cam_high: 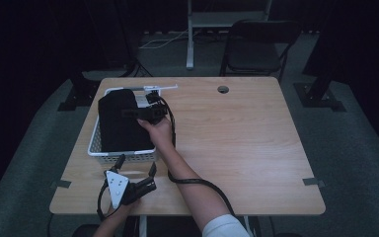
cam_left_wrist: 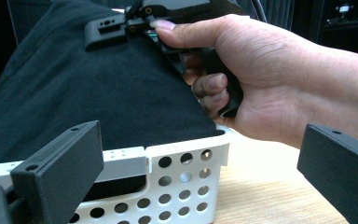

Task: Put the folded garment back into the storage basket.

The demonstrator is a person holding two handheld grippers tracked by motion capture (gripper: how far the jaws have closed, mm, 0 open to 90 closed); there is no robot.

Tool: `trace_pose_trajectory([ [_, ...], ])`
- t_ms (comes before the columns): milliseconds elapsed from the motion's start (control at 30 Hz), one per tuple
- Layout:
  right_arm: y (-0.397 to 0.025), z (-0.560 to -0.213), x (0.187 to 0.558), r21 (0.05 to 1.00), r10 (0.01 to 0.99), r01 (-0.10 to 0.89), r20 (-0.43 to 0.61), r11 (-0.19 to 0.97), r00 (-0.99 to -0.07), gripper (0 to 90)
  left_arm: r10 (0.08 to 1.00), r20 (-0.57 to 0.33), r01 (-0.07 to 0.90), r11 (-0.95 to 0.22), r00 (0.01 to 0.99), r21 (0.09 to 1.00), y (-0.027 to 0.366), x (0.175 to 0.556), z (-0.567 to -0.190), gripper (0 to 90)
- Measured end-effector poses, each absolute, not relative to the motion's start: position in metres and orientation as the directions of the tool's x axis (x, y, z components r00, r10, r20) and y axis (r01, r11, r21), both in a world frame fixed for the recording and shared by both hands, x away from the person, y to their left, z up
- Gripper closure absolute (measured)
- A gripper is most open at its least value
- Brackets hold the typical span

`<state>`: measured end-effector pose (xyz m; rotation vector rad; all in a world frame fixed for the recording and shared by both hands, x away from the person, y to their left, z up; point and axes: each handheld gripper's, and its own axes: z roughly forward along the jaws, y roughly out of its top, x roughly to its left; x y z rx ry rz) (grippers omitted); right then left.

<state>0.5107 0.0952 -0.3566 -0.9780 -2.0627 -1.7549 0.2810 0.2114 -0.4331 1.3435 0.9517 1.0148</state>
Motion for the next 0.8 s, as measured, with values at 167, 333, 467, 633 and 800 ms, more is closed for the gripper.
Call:
trace_pose_trajectory([
  [167,0.0933,-0.3562,0.5104,0.756,0.415,0.649,0.564,0.088,-0.714,65.7,0.954,0.032,-0.026,-0.025,0.298,0.999,0.2116,0.281,-0.4331,1.5],
  [333,0.092,-0.3594,0.5147,0.734,0.459,0.669,0.558,0.115,-0.691,64.8,0.954,0.034,-0.026,-0.028,0.298,0.999,0.2114,0.2811,-0.4331,1.5],
  [467,0.0927,-0.3594,0.5144,0.732,0.49,0.668,0.537,0.133,-0.687,61.3,0.954,0.034,-0.031,-0.026,0.297,0.999,0.2114,0.2808,-0.4332,1.5],
  [633,0.0942,-0.3568,0.5154,0.722,0.528,0.667,0.5,0.184,-0.687,40.2,0.956,0.034,-0.029,-0.027,0.293,0.999,0.2114,0.2809,-0.4331,1.5],
  [800,0.0981,-0.3587,0.5162,0.705,0.543,0.668,0.474,0.238,-0.693,26.7,0.955,0.035,-0.026,-0.029,0.294,0.999,0.2112,0.2811,-0.433,1.5],
])
